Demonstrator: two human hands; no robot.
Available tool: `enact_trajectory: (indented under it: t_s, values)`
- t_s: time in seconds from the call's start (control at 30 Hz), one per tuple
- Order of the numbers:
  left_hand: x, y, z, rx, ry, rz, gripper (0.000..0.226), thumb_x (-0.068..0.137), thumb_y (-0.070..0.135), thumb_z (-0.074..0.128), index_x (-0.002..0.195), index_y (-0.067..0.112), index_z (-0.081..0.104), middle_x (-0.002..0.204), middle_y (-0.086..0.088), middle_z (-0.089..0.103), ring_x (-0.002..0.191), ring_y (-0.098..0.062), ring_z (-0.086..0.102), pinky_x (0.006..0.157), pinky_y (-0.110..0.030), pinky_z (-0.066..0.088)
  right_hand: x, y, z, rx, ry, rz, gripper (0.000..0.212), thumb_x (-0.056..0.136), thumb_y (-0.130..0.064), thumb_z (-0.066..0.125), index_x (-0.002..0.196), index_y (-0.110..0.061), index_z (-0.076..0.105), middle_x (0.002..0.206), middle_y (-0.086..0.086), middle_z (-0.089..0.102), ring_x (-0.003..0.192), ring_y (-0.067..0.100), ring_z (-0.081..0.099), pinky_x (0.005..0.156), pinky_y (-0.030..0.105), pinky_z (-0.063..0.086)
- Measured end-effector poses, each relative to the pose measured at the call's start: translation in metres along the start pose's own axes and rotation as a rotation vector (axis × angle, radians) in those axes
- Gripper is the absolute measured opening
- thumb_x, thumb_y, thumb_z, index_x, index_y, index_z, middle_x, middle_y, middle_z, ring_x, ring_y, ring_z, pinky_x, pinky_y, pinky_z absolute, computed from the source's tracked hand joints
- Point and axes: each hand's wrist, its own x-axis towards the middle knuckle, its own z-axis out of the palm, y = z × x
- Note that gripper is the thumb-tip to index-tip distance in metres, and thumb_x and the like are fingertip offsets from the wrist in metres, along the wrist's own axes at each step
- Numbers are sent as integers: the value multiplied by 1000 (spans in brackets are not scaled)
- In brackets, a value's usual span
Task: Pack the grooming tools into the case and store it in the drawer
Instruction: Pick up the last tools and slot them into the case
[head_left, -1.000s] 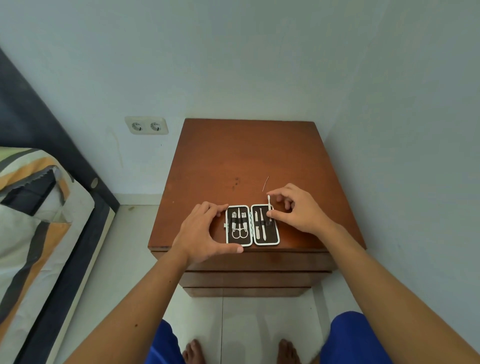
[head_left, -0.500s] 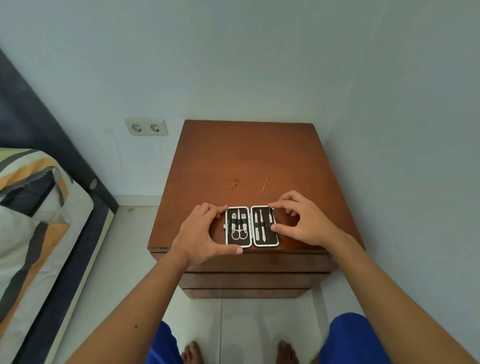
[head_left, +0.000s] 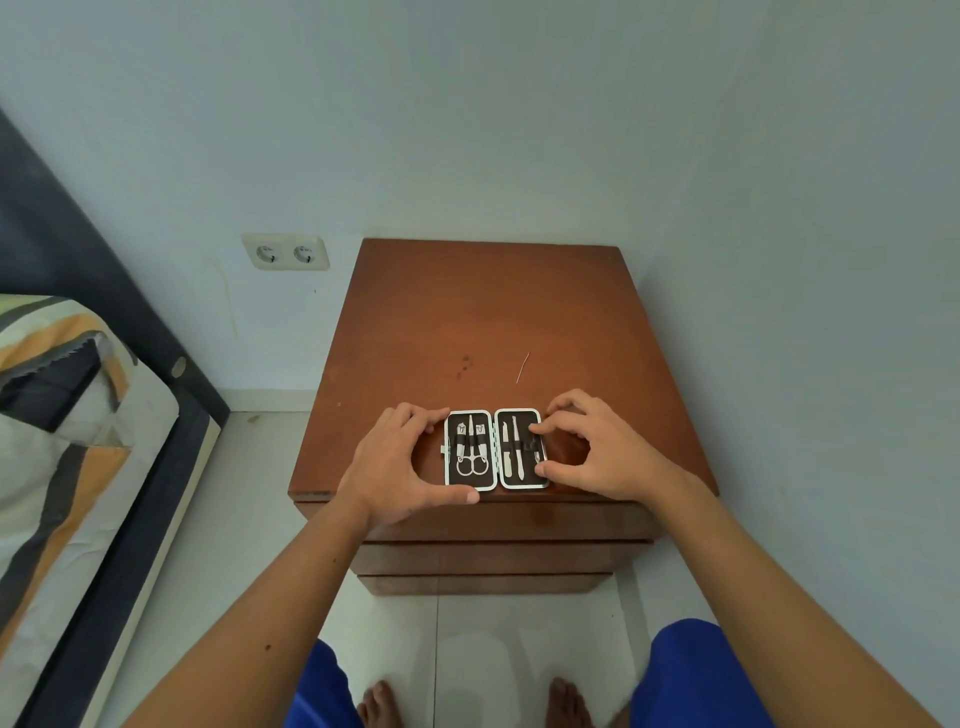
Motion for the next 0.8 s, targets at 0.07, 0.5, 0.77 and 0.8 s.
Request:
enact_trajectory:
  t_s: [0.07, 0.5, 0.77, 0.8]
  values:
    - [0, 0, 0, 0, 0, -2, 120, 49, 96, 75, 151, 36, 50, 117, 25, 48, 113, -1, 46, 94, -30, 45, -2, 0, 1, 4, 5, -3, 53, 76, -64, 73, 124, -41, 69, 129, -20, 47, 121, 11, 50, 103, 28, 45]
    - [1, 0, 0, 10, -1, -6, 121, 49, 98, 72, 151, 36, 49, 117, 25, 47, 111, 0, 45, 95, -30, 47, 81, 10, -1, 136, 264, 235, 52, 86, -43, 81, 134, -28, 67, 110, -6, 63, 105, 18, 55, 94, 32, 46]
    - [2, -1, 0, 24, -3, -6, 121, 49, 98, 72, 151, 35, 49, 118, 24, 46, 111, 1, 45, 95, -30, 47, 115, 25, -3, 59, 170, 269, 68, 76, -55, 86, 134, -27, 67, 114, -4, 56, 113, 23, 57, 104, 39, 48]
    - [2, -1, 0, 25, -2, -6, 121, 50, 98, 72, 151, 35, 49, 118, 24, 47, 111, 1, 45, 95, -30, 47, 116, 26, -3, 58, 168, 266, 64, 75, -55, 86, 131, -29, 69, 115, -4, 56, 114, 22, 57, 105, 40, 48]
